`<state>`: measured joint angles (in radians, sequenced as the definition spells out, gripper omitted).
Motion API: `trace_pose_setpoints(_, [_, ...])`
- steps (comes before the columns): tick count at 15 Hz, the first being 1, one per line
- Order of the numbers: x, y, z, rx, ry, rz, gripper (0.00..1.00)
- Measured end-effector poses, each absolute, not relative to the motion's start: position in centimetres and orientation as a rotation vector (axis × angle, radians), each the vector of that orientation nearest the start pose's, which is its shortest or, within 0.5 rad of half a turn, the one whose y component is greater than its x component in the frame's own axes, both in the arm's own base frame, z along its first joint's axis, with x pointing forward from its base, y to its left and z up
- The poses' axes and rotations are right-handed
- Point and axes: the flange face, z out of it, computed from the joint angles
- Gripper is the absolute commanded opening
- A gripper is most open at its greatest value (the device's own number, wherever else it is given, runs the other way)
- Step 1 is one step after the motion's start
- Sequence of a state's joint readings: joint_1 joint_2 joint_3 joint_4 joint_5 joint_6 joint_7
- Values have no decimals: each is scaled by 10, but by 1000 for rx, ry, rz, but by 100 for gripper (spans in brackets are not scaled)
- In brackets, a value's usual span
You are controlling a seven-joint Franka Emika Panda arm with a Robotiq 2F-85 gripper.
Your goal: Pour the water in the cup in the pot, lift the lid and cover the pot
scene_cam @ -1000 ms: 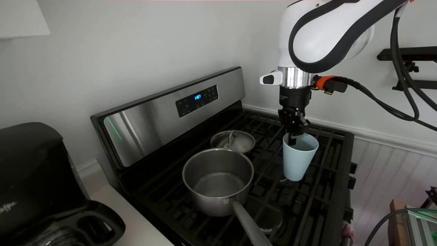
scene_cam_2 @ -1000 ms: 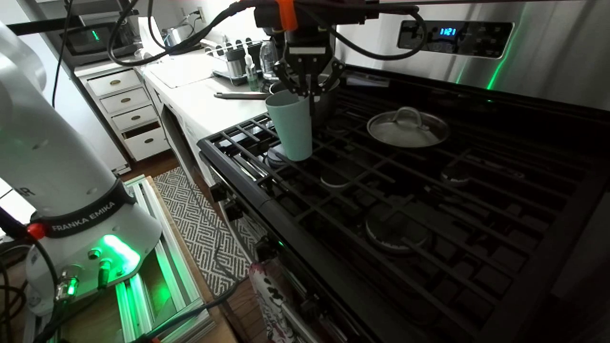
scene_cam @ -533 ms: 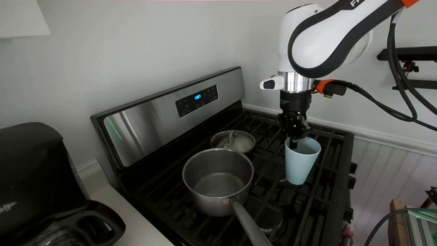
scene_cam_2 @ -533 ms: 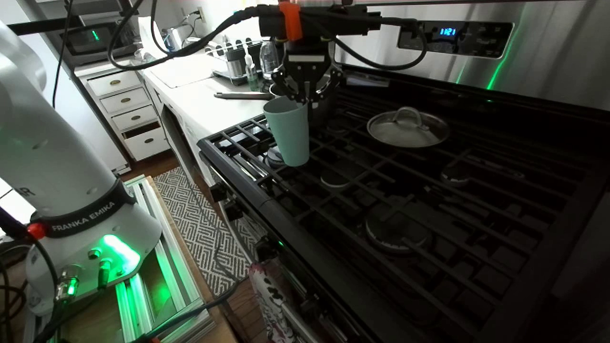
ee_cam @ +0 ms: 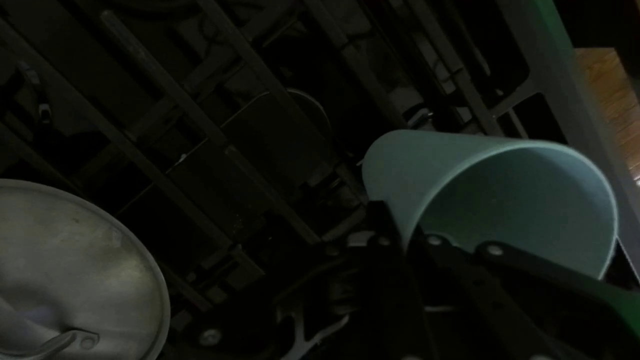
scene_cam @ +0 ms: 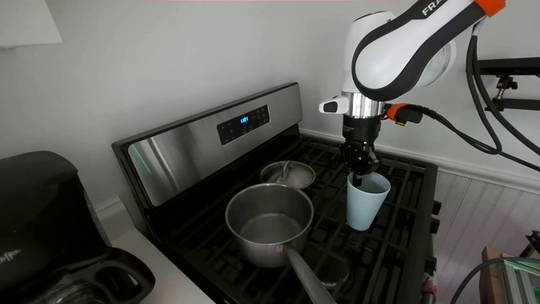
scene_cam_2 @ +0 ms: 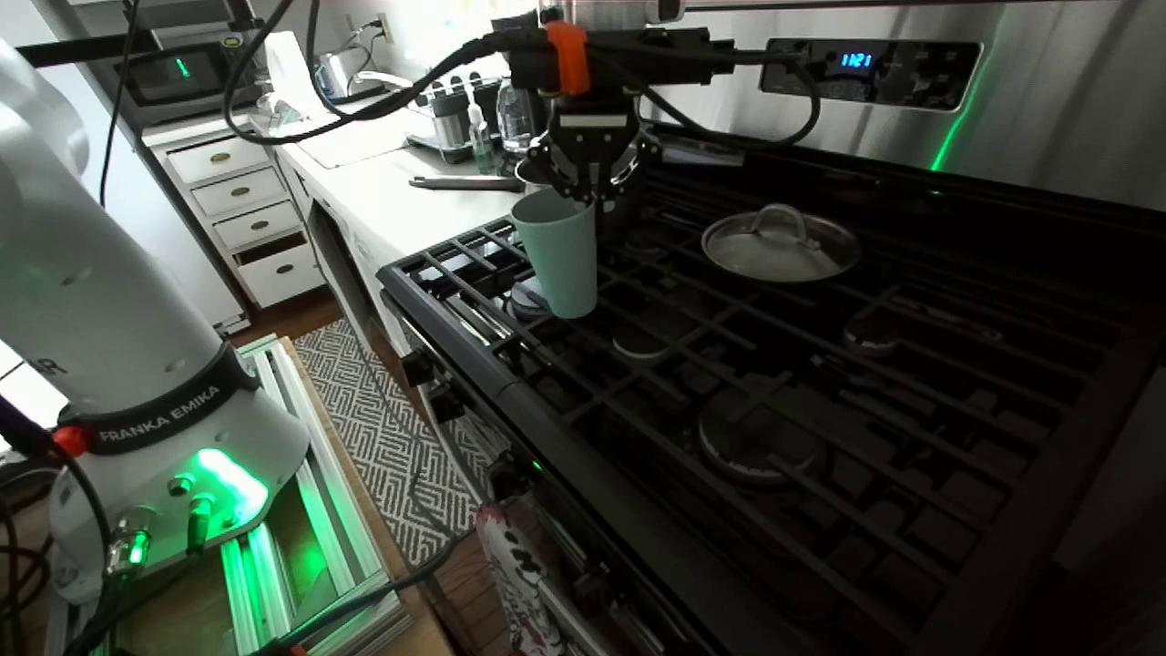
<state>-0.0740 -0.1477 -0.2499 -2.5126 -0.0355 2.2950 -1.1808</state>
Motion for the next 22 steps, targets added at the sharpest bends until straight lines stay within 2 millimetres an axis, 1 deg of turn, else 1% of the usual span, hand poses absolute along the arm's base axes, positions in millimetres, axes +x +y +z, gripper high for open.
trace_pose_setpoints(2, [422,-139,323,-2770,-1321,69,1])
trace_pose_setpoints(6, [422,-140,323,-2768,-1325,68,1])
trace_pose_setpoints(7, [422,-140,323,-2768,-1324,68,29])
trace_pose_setpoints(8, [422,-140,323,-2768,-1324,68,30])
trace_pose_setpoints(9, [422,-140,323,-2768,-1324,68,35])
trace_pose_setpoints(12, [422,-139,320,-2763,-1324,78,57])
trace_pose_setpoints(14, [422,-138,317,-2760,-1326,86,69])
trace_pose_setpoints(17, [423,-137,316,-2759,-1329,88,92])
trace_pose_setpoints(18, [423,-137,317,-2760,-1330,85,98])
trace_pose_setpoints(19, [423,-137,317,-2761,-1332,83,100])
trace_pose_setpoints(22, [425,-136,319,-2761,-1340,78,100])
